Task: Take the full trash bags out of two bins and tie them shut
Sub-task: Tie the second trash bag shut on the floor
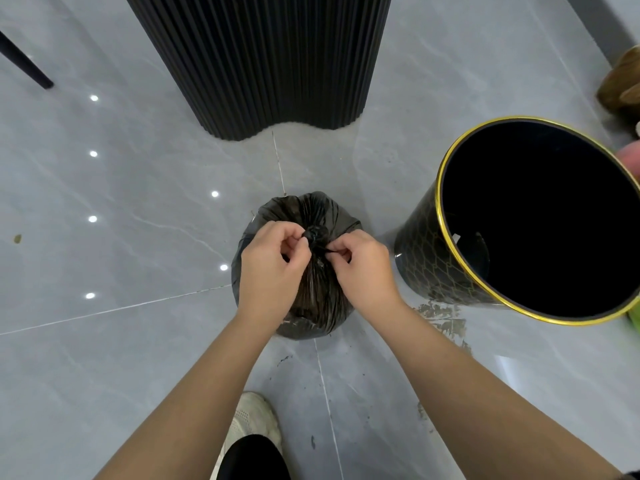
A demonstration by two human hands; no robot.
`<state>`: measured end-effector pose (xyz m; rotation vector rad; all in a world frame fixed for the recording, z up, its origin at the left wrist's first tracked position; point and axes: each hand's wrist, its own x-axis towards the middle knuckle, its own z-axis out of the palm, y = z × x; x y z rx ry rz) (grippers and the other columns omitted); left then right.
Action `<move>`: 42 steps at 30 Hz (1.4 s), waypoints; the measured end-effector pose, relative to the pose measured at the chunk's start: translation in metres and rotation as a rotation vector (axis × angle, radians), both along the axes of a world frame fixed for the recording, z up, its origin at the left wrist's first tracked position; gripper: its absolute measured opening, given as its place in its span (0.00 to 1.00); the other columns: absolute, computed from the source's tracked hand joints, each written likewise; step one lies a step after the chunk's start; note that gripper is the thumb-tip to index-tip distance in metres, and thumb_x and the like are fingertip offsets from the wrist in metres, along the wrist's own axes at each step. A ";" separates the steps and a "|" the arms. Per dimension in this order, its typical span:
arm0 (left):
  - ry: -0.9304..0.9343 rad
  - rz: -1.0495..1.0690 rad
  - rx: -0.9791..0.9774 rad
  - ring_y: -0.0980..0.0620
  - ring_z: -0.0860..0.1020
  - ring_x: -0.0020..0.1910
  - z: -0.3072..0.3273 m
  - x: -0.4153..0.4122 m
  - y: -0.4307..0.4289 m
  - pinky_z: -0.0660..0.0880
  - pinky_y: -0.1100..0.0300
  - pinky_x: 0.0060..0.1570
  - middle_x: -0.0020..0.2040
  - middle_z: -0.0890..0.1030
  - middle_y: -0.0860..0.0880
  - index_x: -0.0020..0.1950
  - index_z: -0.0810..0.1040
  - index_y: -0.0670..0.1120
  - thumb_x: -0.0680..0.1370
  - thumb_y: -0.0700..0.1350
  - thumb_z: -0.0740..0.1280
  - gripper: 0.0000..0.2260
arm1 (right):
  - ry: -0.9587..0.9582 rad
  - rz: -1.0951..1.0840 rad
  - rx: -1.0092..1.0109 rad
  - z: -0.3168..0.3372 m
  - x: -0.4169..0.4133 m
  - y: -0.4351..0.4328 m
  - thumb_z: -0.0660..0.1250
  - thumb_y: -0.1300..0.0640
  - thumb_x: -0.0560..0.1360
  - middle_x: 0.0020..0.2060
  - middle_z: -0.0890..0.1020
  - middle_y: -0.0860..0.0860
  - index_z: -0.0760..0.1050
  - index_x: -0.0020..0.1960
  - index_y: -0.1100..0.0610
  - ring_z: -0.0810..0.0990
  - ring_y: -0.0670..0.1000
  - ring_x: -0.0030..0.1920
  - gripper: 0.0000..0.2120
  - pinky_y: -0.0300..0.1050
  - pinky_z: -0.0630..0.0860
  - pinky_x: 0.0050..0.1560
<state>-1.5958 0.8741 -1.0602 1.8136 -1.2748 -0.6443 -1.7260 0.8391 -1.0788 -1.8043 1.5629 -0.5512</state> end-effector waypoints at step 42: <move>-0.399 -0.237 0.300 0.53 0.75 0.43 0.517 0.261 0.022 0.74 0.58 0.40 0.42 0.78 0.53 0.46 0.78 0.48 0.77 0.44 0.65 0.03 | 0.164 0.245 0.221 0.539 0.219 0.000 0.68 0.59 0.73 0.40 0.75 0.44 0.77 0.43 0.53 0.74 0.47 0.40 0.01 0.42 0.71 0.42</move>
